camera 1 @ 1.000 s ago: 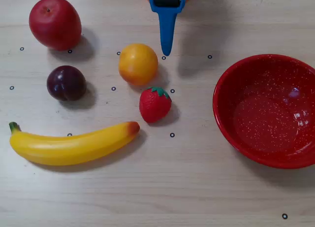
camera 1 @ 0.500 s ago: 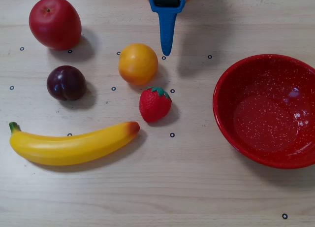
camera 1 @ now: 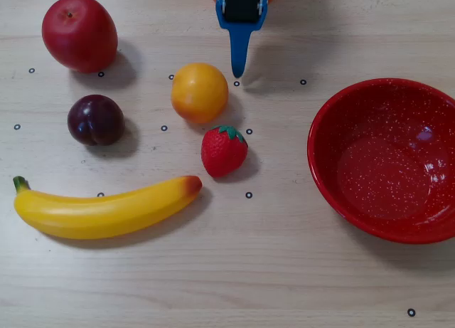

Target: Put plum in the red bowl.

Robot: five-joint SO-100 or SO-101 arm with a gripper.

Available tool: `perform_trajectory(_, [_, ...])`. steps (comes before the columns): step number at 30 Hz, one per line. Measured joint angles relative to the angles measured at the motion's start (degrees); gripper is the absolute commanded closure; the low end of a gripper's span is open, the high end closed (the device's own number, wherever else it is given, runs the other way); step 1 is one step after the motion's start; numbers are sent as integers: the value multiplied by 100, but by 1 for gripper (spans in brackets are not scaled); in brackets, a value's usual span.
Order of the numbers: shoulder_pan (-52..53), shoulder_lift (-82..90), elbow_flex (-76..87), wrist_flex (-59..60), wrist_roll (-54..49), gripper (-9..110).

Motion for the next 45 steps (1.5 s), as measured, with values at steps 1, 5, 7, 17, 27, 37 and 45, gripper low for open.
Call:
perform_trajectory(1, [0,-149,-299,220,0,101])
perform_trajectory(5, [-9,-800,-1354,1160,158,101])
perform_trajectory(7, [-9,-1230,-1942,1564,255,101])
perform_trajectory(17, [-571,-3419,-4641,2505,1028,100])
perform_trajectory(27, [-1512,-5871,-7444,4025,1740,99])
perform_trajectory(37, [-2408,-7726,-9396,4526,3059,87])
perform_trajectory(45, [-3357,-8895,-10406,4729,4034,57])
